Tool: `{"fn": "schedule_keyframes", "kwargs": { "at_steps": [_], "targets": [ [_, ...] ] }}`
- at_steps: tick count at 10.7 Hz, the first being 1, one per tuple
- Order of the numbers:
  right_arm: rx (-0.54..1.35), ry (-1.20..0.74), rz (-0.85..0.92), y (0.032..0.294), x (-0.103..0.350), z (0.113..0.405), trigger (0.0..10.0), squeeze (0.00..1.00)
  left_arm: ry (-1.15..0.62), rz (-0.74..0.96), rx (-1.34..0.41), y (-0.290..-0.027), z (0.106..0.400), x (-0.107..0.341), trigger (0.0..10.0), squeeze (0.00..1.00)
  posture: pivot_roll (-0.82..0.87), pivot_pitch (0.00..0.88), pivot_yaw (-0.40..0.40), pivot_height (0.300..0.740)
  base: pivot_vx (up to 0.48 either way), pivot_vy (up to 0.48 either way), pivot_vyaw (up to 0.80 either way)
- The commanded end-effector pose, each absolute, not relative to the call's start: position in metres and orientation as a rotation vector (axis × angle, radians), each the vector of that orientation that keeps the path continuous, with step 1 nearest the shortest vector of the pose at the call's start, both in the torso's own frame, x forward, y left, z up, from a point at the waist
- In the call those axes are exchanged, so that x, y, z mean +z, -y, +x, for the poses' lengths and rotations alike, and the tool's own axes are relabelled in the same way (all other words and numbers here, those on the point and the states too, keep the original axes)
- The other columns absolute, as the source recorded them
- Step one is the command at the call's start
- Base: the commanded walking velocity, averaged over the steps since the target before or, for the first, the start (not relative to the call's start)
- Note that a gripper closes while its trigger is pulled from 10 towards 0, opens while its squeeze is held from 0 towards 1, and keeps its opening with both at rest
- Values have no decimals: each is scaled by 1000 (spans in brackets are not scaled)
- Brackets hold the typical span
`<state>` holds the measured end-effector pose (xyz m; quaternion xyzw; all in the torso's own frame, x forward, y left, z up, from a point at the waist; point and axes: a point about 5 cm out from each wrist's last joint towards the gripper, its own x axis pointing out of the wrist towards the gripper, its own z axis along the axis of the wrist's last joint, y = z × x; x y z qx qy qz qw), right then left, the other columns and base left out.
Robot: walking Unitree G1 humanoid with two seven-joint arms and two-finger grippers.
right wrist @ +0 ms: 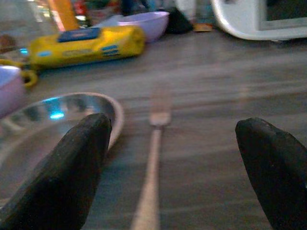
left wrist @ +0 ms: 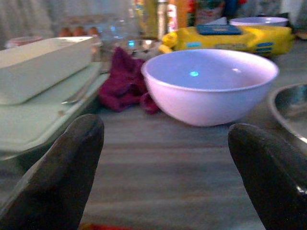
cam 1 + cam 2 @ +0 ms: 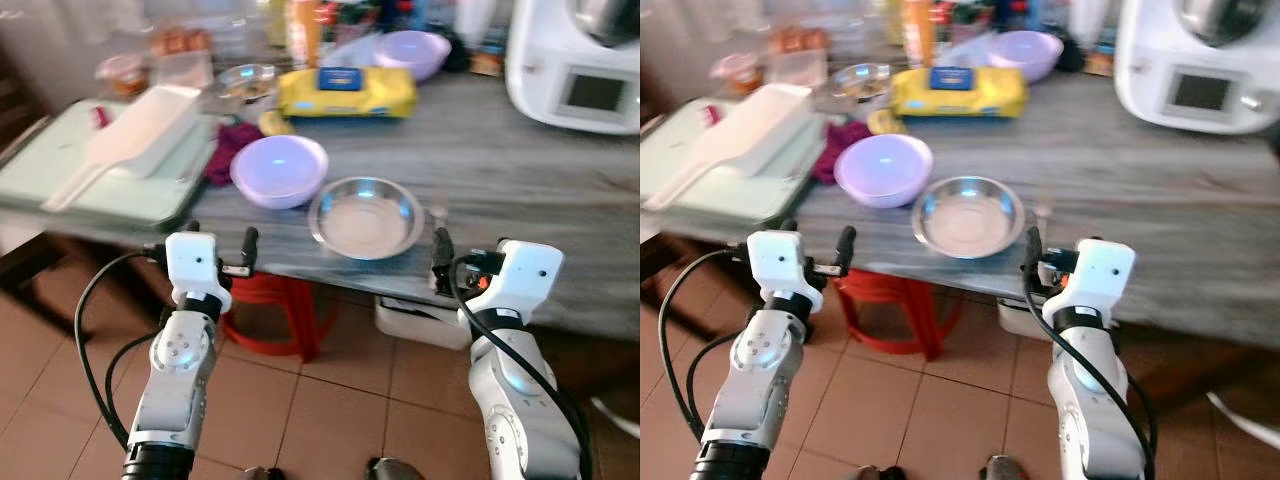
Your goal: Setting the table
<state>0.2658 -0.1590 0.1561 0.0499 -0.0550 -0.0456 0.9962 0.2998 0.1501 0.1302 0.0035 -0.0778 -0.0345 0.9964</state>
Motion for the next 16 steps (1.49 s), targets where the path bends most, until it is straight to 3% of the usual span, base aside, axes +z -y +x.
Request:
{"fn": "schedule_keyframes", "kwargs": {
  "at_steps": [1,8,16],
  "targets": [
    [-97,109,94,159,155,266,10000,0,150,16,-55,-152,300,131,10000,0,-163,146,55,740,0,0,-800],
    [-84,124,87,162,160,269,10000,0,146,42,-37,-143,302,133,10000,0,-179,155,39,740,0,0,0],
    [-86,107,104,161,157,275,10000,0,142,44,-34,-143,303,132,10000,0,-172,150,34,740,-276,0,0]
  ]
}}
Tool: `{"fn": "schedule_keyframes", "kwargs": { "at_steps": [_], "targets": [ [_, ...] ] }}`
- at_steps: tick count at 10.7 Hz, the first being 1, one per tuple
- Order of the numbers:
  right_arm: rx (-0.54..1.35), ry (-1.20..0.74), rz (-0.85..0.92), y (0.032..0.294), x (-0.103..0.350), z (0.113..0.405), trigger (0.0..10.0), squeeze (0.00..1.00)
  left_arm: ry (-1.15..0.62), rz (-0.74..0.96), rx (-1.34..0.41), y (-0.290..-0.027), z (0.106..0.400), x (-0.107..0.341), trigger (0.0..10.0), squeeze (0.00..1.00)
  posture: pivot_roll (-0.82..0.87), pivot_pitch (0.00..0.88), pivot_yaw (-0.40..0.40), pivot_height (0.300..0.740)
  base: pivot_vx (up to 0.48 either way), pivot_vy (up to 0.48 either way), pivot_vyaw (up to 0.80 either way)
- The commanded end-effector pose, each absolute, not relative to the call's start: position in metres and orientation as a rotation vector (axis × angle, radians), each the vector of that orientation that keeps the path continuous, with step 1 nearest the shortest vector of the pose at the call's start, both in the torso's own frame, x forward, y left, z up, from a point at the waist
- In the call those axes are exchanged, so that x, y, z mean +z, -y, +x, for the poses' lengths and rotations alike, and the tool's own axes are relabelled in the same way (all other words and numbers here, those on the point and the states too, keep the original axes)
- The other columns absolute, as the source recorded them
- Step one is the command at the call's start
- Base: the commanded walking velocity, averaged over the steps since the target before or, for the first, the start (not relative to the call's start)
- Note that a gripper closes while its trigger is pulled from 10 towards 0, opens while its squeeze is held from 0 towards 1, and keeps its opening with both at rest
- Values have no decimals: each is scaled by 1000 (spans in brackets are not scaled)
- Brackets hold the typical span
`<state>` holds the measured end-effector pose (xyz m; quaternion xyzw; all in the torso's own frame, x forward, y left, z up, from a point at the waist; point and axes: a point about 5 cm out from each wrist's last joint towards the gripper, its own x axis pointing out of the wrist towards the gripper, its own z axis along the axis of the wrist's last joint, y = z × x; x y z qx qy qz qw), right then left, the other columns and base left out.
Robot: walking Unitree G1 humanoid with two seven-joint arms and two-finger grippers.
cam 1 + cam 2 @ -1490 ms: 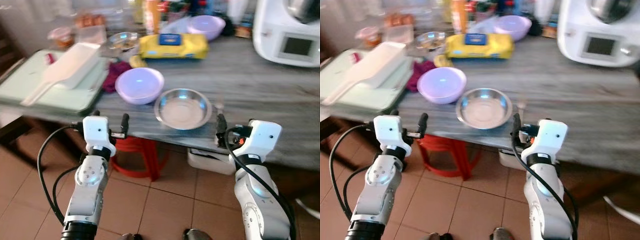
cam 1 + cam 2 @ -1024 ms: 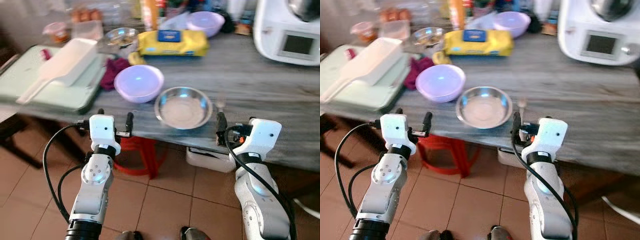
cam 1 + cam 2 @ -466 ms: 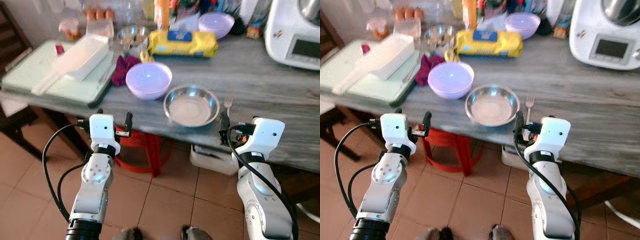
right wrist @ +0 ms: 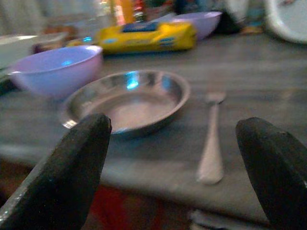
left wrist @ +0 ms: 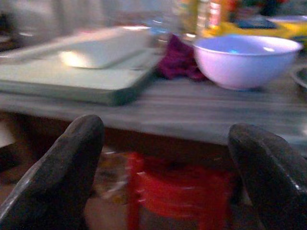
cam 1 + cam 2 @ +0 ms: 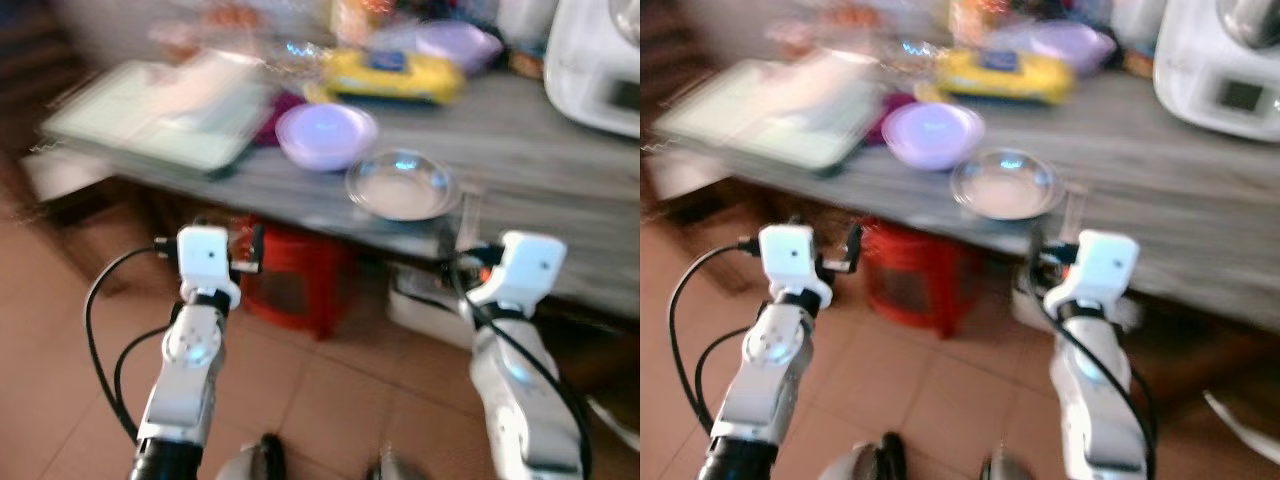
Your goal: Setting the table
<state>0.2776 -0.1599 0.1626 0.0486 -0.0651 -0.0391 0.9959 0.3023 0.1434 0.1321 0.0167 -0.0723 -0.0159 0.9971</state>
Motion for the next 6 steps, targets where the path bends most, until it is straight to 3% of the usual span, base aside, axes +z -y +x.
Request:
{"fn": "schedule_keyframes", "kwargs": {
  "at_steps": [1,6],
  "targets": [
    [-89,104,106,162,157,275,10000,0,140,39,-34,-143,303,132,10000,0,-173,150,35,740,-285,0,0],
    [-114,109,104,166,157,275,10000,0,131,39,-47,-141,302,130,10000,0,-175,155,36,740,-282,0,0]
  ]
}}
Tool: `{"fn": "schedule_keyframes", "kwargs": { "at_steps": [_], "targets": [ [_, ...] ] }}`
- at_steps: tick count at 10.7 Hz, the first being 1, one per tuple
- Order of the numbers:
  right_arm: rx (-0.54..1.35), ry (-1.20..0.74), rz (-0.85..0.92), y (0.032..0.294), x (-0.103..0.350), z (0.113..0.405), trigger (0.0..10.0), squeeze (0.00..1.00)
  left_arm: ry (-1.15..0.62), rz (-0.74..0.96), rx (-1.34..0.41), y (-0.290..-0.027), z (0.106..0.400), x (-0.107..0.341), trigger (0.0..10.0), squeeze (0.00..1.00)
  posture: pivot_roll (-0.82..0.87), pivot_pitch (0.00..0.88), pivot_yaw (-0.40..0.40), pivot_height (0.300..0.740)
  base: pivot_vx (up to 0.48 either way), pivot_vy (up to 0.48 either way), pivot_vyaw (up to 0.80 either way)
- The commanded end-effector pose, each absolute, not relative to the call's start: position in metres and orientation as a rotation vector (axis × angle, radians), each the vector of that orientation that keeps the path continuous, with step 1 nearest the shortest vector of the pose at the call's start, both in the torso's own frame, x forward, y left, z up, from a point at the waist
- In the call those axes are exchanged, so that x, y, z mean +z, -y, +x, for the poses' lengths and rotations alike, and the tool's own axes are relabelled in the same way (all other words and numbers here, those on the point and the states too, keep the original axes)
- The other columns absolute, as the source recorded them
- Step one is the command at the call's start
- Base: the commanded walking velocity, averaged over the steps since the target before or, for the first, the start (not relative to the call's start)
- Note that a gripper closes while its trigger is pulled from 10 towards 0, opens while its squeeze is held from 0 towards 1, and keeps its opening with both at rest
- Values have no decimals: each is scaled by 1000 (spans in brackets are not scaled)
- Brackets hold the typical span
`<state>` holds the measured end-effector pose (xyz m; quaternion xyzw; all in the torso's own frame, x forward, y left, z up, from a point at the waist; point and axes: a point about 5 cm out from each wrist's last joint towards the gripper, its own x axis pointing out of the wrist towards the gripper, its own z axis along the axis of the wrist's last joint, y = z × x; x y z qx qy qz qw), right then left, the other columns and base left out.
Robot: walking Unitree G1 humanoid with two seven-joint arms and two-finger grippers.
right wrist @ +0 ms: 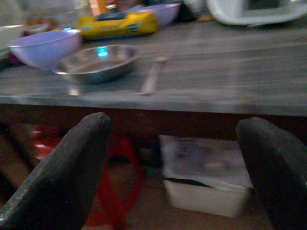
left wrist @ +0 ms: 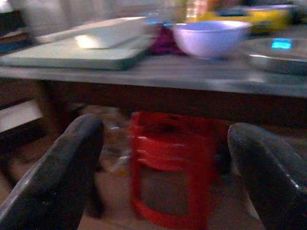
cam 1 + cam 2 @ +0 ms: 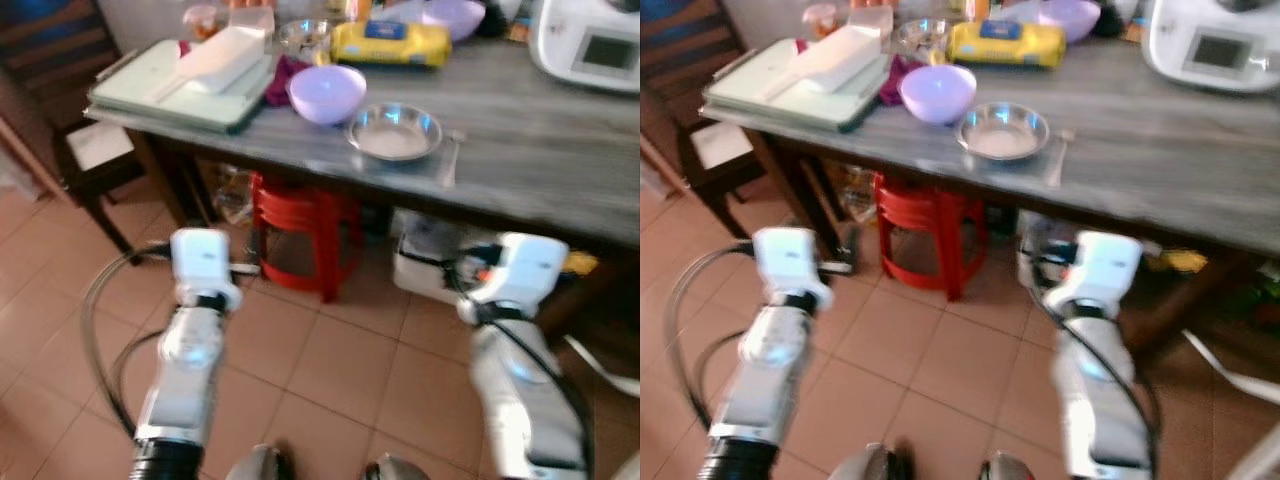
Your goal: Setting the table
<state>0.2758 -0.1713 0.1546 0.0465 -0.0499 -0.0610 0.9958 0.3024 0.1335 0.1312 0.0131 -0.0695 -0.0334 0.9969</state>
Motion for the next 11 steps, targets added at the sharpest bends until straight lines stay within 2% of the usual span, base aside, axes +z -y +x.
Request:
{"fn": "schedule_keyframes", "kwargs": {
  "at_steps": [1,5,6,11],
  "targets": [
    [-116,101,111,166,156,275,10000,0,129,38,-51,-141,302,130,10000,0,-176,157,37,740,-281,0,0],
    [-117,85,118,163,153,276,10000,0,127,38,-74,-140,302,130,10000,0,-174,162,45,740,-277,0,-680],
    [-117,87,116,164,153,276,10000,0,131,35,-85,-138,302,130,10000,0,-175,161,45,740,0,0,-638],
    [-119,83,99,165,152,275,10000,0,167,-13,-212,-127,299,136,10000,0,-179,165,46,740,0,0,0]
  ]
}}
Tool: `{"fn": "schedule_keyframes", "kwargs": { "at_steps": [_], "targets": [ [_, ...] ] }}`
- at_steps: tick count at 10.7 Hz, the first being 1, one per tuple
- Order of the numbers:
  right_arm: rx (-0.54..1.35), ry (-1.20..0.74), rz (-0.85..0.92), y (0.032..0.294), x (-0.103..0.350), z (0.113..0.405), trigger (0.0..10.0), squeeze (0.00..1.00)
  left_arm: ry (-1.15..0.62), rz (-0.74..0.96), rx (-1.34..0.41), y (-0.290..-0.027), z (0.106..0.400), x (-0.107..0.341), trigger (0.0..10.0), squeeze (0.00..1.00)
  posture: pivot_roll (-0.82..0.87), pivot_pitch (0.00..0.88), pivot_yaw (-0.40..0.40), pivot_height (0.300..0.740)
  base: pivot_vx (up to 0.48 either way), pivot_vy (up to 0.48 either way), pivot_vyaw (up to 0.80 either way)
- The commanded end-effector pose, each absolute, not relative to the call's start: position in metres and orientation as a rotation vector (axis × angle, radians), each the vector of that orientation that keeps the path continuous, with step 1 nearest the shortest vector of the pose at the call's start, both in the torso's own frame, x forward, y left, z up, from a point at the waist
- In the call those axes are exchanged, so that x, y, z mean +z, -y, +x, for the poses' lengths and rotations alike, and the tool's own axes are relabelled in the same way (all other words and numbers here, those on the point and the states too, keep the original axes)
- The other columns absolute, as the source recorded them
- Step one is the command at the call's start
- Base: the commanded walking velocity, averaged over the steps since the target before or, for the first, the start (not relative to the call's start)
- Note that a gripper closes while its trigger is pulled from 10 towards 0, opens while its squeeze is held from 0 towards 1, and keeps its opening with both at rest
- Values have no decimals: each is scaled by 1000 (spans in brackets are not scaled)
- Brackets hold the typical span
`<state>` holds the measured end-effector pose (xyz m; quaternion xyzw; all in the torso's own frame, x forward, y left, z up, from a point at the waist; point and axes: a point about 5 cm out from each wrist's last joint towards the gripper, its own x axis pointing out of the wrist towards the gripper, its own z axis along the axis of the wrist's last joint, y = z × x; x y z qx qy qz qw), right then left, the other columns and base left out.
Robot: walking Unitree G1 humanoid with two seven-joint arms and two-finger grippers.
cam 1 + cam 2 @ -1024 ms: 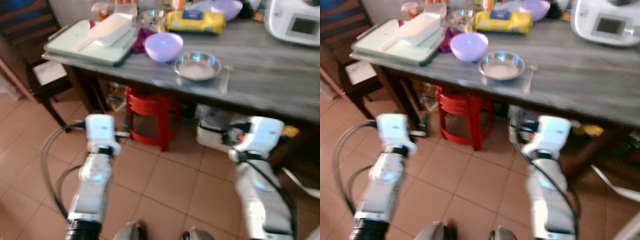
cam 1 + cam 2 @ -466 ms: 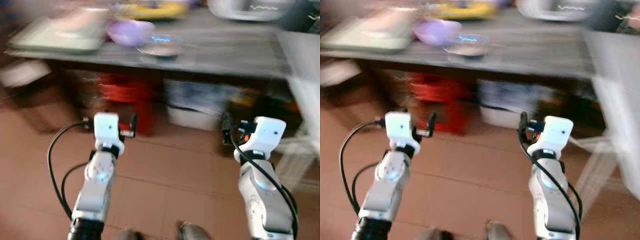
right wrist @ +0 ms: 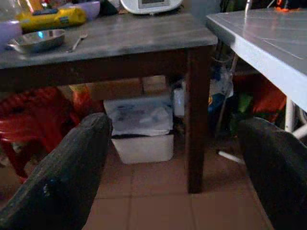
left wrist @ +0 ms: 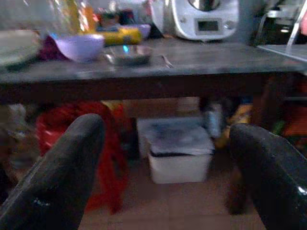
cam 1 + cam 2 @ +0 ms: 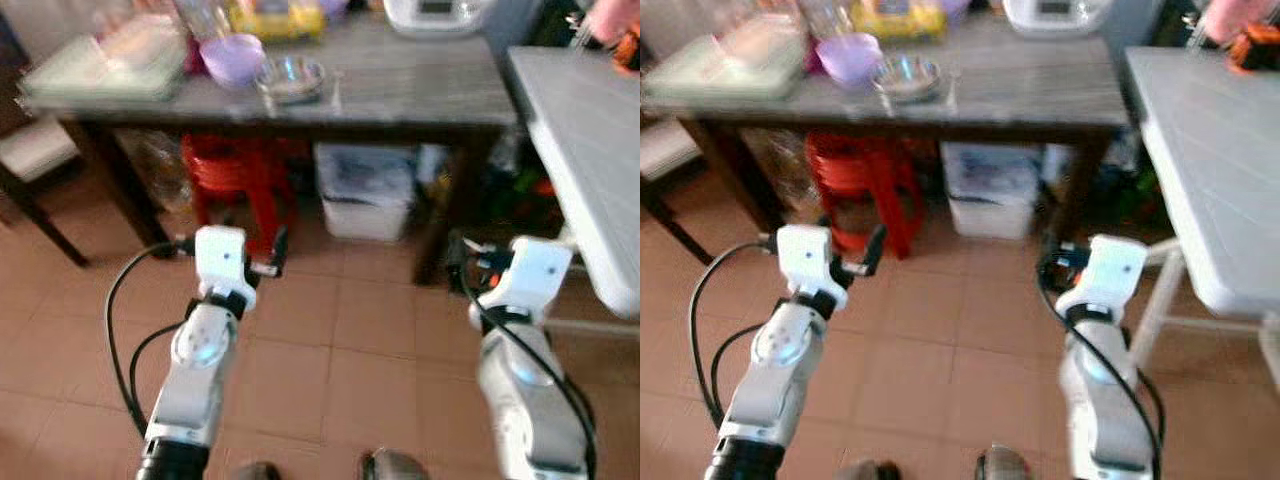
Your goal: Setting the table
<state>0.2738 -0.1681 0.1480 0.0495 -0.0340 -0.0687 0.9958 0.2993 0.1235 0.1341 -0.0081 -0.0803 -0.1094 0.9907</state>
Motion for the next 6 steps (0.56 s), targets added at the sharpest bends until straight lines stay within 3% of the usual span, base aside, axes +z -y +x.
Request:
{"fn": "schedule_keyframes", "kwargs": {
  "at_steps": [1,6],
  "targets": [
    [-123,84,91,165,152,275,10000,0,167,-20,-226,-125,298,136,10000,0,-182,167,48,740,0,0,0],
    [-123,82,85,166,152,275,10000,0,167,-40,-255,-123,297,137,10000,0,-183,167,46,740,0,-328,0]
  ]
}}
